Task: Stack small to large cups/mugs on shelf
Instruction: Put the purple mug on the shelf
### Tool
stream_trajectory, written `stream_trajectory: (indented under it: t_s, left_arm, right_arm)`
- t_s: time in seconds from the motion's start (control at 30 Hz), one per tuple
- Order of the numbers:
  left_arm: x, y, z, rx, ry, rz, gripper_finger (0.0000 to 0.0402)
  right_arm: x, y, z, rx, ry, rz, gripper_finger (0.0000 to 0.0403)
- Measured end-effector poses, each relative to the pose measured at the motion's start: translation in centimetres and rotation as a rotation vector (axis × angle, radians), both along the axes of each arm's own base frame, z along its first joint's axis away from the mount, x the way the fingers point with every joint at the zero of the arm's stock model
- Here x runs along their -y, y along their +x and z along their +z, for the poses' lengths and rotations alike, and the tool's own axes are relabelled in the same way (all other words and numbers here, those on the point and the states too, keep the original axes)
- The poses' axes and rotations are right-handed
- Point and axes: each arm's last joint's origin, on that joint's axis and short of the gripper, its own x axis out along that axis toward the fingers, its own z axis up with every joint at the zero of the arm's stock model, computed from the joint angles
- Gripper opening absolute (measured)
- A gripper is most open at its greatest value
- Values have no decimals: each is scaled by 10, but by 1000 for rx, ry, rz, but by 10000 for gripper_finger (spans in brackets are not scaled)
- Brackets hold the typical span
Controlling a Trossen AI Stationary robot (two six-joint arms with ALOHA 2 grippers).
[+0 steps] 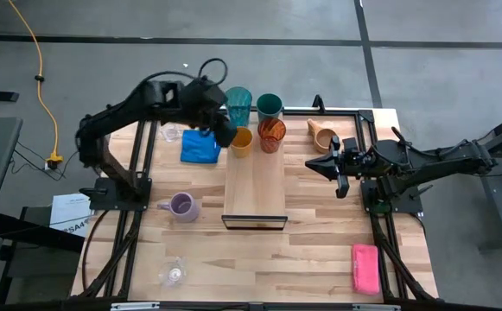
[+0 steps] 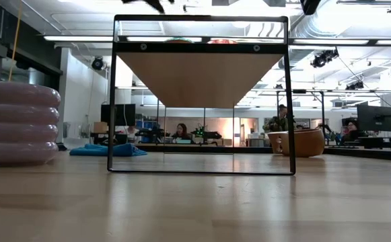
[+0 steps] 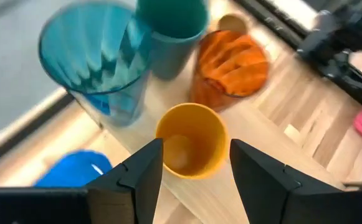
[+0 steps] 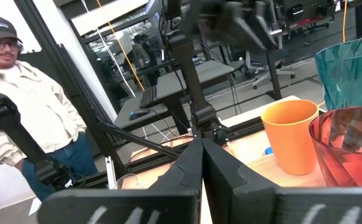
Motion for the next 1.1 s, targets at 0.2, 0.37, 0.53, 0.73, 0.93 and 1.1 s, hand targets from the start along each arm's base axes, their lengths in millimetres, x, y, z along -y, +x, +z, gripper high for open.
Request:
stream_trajectory:
  t_s: [0.2, 0.37, 0.53, 0.73, 0.93, 1.1]
  left_arm:
    - [48, -33, 31, 134, 150, -94, 175]
    - [72, -81, 27, 336, 199, -124, 175]
    - [88, -126, -12, 623, 197, -224, 175]
    - [104, -155, -75, 931, 261, -407, 175]
    - [102, -173, -123, 945, 285, -385, 175]
    - [100, -181, -132, 996, 203, -323, 175]
  right_arm:
    - [0, 0, 0, 0, 0, -2, 0]
    - [0, 0, 0, 0, 0, -2, 0]
    - [0, 0, 0, 3, 0, 2, 0]
    - [0, 0, 0, 5, -5, 0, 0]
    - [0, 0, 1, 7, -7, 0, 0]
    - [0, 0, 1, 7, -7, 0, 0]
